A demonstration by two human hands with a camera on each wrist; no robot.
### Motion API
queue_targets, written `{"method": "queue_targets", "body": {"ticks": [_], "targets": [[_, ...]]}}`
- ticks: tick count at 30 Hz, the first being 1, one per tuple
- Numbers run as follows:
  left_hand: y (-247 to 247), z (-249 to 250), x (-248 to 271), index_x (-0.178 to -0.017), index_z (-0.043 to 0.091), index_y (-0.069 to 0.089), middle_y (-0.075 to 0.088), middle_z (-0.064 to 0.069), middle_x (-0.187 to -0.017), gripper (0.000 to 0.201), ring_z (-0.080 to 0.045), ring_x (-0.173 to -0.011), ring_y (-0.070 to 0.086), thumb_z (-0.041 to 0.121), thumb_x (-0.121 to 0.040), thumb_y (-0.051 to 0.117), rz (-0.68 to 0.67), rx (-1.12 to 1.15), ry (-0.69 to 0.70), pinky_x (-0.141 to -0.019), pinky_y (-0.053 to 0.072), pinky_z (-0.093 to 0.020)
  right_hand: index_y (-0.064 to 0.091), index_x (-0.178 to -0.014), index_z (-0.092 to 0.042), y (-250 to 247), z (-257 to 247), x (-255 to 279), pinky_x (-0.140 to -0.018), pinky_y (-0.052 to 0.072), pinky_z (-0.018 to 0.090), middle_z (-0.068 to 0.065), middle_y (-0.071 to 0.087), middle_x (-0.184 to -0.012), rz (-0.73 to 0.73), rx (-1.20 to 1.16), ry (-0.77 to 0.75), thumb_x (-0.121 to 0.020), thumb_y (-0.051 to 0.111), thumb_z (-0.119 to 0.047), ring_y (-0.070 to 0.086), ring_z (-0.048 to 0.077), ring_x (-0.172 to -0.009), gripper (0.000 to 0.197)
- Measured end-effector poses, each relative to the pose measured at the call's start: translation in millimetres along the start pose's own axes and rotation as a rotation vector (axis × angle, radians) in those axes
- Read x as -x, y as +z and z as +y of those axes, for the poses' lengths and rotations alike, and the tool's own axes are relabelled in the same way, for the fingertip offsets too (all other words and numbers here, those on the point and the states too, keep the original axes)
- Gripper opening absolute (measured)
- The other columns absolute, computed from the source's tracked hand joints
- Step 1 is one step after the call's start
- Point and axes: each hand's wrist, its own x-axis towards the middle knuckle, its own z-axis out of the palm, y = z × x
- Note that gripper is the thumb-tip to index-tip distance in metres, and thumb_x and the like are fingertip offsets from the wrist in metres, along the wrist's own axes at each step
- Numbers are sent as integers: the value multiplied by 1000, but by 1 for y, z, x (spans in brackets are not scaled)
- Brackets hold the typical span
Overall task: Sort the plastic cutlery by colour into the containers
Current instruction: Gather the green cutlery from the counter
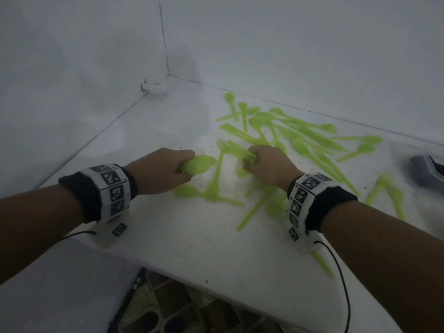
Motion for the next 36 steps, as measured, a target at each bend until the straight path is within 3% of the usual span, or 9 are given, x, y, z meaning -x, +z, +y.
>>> {"method": "queue_targets", "body": {"ticks": [4, 7, 10, 16, 21, 24, 26, 32, 36], "targets": [[-6, 1, -6, -83, 21, 48, 55, 5, -72, 30, -12, -66, 52, 41, -94, 68, -8, 65, -91, -62, 36, -30, 66, -116, -9, -11, -8, 2, -78, 43, 37, 11, 68, -104, 267, -124, -41, -104, 57, -41, 61, 30, -100, 36], [-10, 1, -5, -84, 26, 50, 59, 8, -80, 45, -9, -71, 54, 59, -77, 80, -229, 5, -155, -63, 37, -26, 67, -96, -10, -20, -15, -4, -73, 40, 43, 13, 64, -90, 404, -200, -42, -103, 57, -40, 58, 26, -84, 32], [-5, 0, -1, -88, 30, 50, 61, 10, -89, 45, -7, -77, 55, 53, -73, 86, -340, -2, -165, -63, 36, -19, 39, -74, -24, -22, -16, -14, -56, 27, 33, -4, 43, -73, 447, -152, -27, -103, 54, -40, 40, 9, -65, 35], [-6, 7, -3, -94, 19, 58, 60, 6, -91, 28, -8, -78, 54, 46, -92, 68, -220, -88, -142, -66, 38, -15, 50, -103, -15, -15, -2, -10, -63, 47, 33, 0, 73, -77, 304, -418, 14, -106, 45, -35, 64, 16, -71, 20], [-18, 20, -6, -80, 20, 51, 55, 3, -75, 19, -17, -68, 50, 24, -90, 67, -70, -43, -188, -61, 38, -29, 43, -84, -19, -17, 12, -12, -59, 43, 36, 9, 62, -74, 297, -421, 16, -105, 47, -33, 53, 24, -62, 25], [-29, 26, -11, -83, 9, 54, 48, 3, -71, 24, -16, -64, 43, 24, -92, 69, 52, 65, -233, -60, 34, -31, 46, -92, -2, -25, 16, -10, -53, 38, 28, 10, 54, -75, 262, -506, 37, -103, 43, -22, 44, 21, -62, 23], [-37, 32, -16, -88, 8, 60, 49, 1, -72, 20, -14, -63, 43, 25, -93, 71, 112, 210, -259, -61, 34, -31, 46, -91, -3, -29, 21, -10, -46, 32, 20, 4, 48, -75, 264, -543, 44, -104, 43, -20, 40, 18, -61, 22], [-53, 61, -30, -88, 16, 54, 46, 1, -74, 19, -17, -67, 40, 31, -83, 64, 176, 611, -292, -64, 36, -34, 56, -106, -12, -39, 44, -9, -59, 40, 29, 3, 72, -83, 255, -602, 74, -107, 41, -29, 53, 9, -60, 23], [-49, 78, -56, -90, 16, 50, 60, 1, -73, 10, -12, -60, 41, 11, -97, 56, 296, 807, -326, -60, 36, -27, 52, -84, -9, -47, 58, -6, -59, 36, 32, 0, 53, -72, 328, -589, 114, -105, 44, -30, 46, 20, -62, 30]]}}
